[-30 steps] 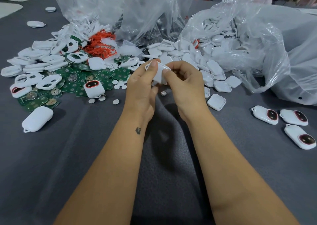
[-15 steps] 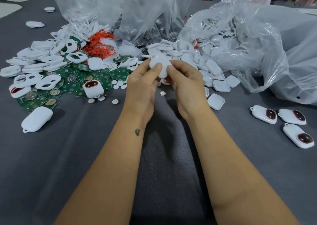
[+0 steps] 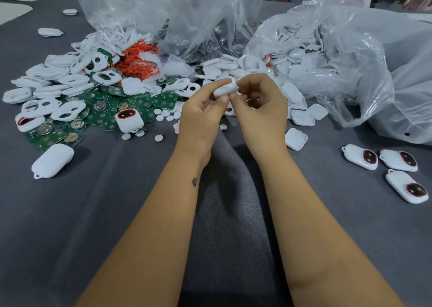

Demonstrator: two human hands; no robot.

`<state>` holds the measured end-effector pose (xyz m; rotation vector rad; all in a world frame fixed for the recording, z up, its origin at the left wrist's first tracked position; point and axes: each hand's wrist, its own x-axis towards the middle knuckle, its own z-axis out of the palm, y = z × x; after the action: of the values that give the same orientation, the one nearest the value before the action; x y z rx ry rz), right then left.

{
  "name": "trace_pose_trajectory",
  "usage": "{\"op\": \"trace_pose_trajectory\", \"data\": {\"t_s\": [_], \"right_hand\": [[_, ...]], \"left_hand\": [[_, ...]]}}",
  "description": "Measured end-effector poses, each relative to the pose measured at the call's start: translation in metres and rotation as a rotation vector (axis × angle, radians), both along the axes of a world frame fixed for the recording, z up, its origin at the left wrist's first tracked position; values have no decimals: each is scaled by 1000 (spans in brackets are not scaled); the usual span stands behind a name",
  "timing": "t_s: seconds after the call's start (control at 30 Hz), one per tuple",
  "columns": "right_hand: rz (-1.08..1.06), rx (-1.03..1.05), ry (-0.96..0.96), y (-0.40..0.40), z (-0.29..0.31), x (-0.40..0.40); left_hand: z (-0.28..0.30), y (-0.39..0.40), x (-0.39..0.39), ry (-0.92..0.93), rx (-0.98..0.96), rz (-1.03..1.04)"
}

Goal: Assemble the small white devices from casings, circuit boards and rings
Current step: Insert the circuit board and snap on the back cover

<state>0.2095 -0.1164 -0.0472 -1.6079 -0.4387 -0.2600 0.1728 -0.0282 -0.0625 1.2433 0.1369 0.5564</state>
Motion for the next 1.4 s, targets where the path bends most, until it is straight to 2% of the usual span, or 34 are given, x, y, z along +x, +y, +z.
{"op": "trace_pose_trajectory", "data": {"t_s": [0.23, 0.47, 0.57, 0.67, 0.73, 0.83, 0.9, 1.17, 1.4], "right_hand": [[-32, -33, -113, -1, -2, 1], [-41, -13, -15, 0, -3, 1], [-2, -31, 2, -1, -1, 0], [76, -70, 19, 1, 1, -5], [84, -76, 31, 4, 2, -9], [10, 25, 67, 1, 6, -8], [-19, 88, 116, -3, 7, -4], [20, 79, 129, -2, 7, -5], [147, 36, 147, -1, 7, -7]], "left_hand": [[2, 0, -1, 20, -86, -27], [-4, 0, -1, 6, 76, -26], [-6, 1, 0, 19, 66, -14], [-4, 2, 0, 24, 3, -25], [-1, 3, -1, 15, -107, -51], [3, 9, -5, 19, -338, -83], [4, 12, -7, 39, -427, -97], [11, 11, -9, 54, -576, -192], [13, 11, -8, 137, -553, -288]]}}
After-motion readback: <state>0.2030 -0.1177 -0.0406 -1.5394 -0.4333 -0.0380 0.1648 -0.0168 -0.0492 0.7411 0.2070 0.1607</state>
